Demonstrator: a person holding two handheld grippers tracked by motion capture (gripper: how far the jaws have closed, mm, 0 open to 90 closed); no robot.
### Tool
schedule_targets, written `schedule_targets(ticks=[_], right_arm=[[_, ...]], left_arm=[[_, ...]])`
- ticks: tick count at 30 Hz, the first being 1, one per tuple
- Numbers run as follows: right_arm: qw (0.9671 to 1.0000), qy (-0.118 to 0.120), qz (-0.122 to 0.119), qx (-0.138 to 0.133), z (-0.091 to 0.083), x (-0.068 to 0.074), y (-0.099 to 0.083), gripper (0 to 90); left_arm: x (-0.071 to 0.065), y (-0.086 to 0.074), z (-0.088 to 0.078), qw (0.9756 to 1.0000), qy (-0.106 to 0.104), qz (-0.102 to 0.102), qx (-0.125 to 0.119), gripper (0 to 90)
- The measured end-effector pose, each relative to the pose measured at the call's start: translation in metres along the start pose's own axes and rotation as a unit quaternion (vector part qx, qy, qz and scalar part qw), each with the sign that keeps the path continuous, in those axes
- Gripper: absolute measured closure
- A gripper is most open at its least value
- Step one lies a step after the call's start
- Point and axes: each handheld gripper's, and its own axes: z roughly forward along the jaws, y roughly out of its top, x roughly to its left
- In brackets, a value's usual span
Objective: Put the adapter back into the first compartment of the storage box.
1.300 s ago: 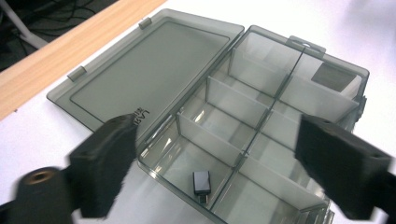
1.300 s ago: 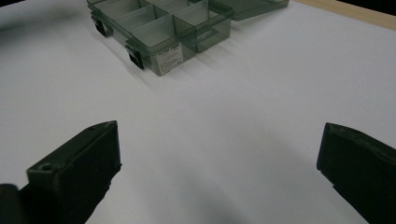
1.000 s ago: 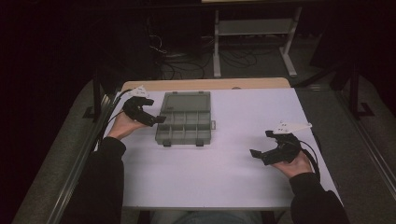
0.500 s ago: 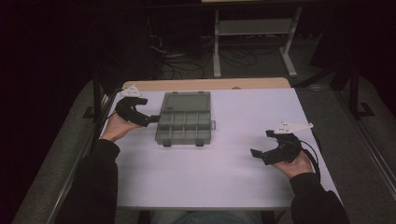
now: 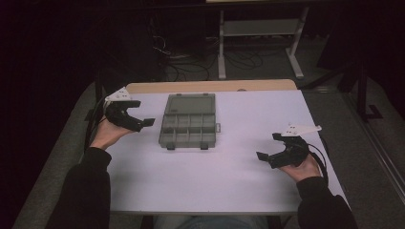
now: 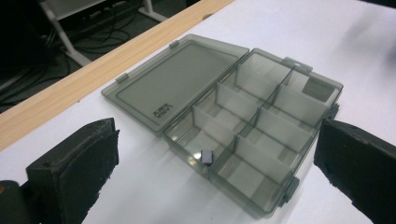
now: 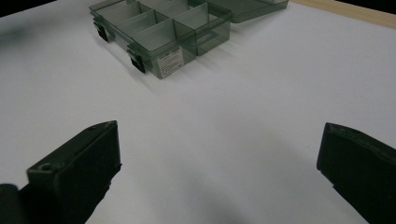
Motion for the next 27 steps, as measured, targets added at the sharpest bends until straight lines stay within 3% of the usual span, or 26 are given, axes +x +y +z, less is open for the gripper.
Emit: schedule_targets(ticks=[15,27], right_arm=[[1.0,0.001,0.004,0.003,0.001,-0.001,-0.001,0.0],[1.0,-0.002,0.004,0.003,0.001,-0.001,-0.001,0.0]], left_arm=[[-0.004,-0.018,-0.018,0.9999,-0.006,-0.002,-0.009,0.0],[-0.003,-0.036,-0.034,0.9994,0.002,-0.019,-0.028,0.0]])
